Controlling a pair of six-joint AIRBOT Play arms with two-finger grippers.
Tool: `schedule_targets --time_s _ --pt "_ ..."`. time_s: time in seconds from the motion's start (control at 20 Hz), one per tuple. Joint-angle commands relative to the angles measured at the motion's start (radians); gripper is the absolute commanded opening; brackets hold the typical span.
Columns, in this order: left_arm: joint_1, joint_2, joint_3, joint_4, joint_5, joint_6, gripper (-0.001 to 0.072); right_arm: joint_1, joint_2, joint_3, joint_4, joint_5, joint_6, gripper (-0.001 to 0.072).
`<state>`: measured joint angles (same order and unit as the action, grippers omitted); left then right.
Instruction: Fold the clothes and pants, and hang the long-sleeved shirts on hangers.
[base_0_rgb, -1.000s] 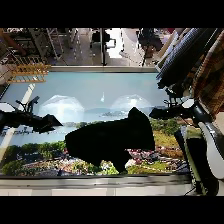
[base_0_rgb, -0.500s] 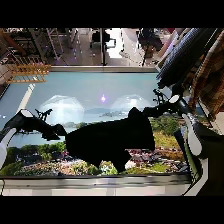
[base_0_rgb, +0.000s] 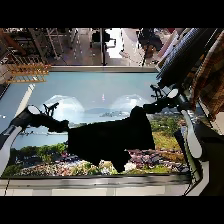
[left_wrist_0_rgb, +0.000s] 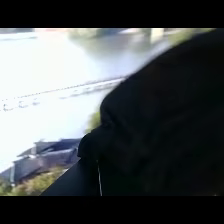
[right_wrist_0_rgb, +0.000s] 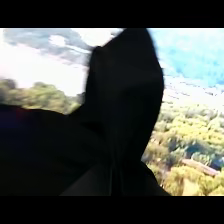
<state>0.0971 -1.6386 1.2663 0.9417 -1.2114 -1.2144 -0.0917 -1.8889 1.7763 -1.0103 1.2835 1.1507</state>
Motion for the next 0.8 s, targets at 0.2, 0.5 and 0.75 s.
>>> schedule_targets --time_s 0.2,0.5,0.75 --pt "0.207 0.444 0.268 -0.259 -0.188 0.104 -0.0001 0.001 0.51 0.092 -0.018 0.236 -0.019 0.0024" --pt "0.606 0.763 0.404 -0.492 -0.192 0.104 0.0 0.001 0.99 0.098 -0.069 0.054 0.0 0.0024" --pt "0.727 0.816 0.403 -0.562 -0.222 0.105 0.0 0.001 1.12 0.098 -0.063 -0.106 -0.001 0.0024"
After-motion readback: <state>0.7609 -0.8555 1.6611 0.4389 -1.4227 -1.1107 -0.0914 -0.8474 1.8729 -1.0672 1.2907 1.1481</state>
